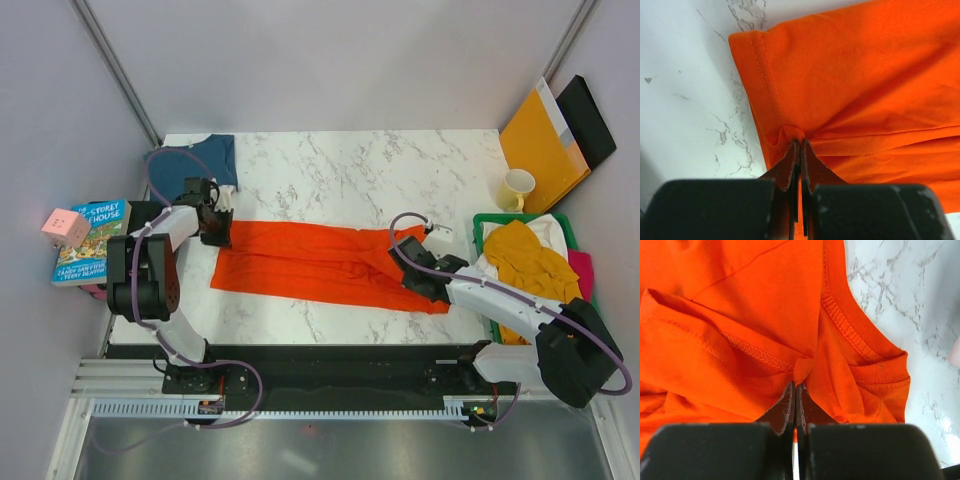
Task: Fold and stack the t-shirts
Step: Fold the other side of the tshirt into a rectangle
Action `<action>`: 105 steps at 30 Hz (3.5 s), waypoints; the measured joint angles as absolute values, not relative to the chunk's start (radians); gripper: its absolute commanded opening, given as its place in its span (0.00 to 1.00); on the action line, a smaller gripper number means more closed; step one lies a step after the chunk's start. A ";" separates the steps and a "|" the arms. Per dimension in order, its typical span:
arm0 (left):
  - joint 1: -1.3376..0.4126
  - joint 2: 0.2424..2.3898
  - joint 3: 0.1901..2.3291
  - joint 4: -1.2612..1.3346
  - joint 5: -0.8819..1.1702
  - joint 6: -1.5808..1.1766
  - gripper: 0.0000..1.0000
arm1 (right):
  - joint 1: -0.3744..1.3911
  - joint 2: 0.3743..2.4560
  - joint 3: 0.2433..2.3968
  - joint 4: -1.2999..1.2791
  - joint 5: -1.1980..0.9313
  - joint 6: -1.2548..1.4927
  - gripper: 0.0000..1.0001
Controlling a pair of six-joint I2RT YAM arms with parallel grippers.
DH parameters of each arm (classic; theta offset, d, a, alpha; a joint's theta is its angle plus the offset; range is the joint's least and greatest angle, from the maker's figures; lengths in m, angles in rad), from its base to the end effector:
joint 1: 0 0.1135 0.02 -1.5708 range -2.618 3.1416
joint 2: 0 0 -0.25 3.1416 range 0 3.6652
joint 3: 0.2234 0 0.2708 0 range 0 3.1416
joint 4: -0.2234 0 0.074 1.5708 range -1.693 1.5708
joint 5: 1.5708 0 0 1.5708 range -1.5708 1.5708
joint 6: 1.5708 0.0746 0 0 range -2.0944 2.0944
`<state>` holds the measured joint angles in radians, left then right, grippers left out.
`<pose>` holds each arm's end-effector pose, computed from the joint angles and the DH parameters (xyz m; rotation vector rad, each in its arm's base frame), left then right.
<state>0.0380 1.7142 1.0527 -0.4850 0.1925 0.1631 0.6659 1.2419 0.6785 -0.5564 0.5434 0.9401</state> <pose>0.3618 -0.0005 0.1119 0.2243 2.6853 -0.2006 0.2241 0.1270 0.1357 0.4893 2.4021 -0.0696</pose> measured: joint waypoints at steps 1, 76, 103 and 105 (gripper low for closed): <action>0.038 1.719 1.053 -0.486 0.192 0.165 0.02 | 0.666 1.243 0.674 -0.559 0.538 0.945 0.00; -0.035 1.954 1.315 -0.550 0.292 0.080 0.16 | 0.737 1.472 0.818 -0.340 0.013 0.604 0.23; -0.035 1.923 1.277 -0.551 0.318 0.080 0.22 | 0.723 1.513 0.955 -0.400 0.334 0.581 0.57; -0.035 1.922 1.275 -0.551 0.318 0.080 0.22 | 0.723 1.513 0.941 -0.403 0.336 0.583 0.44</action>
<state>-0.0349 1.9217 1.2755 -0.5514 0.3183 0.0799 0.7227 1.5131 0.9413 -0.4030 0.3359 0.5831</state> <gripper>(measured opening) 0.225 0.579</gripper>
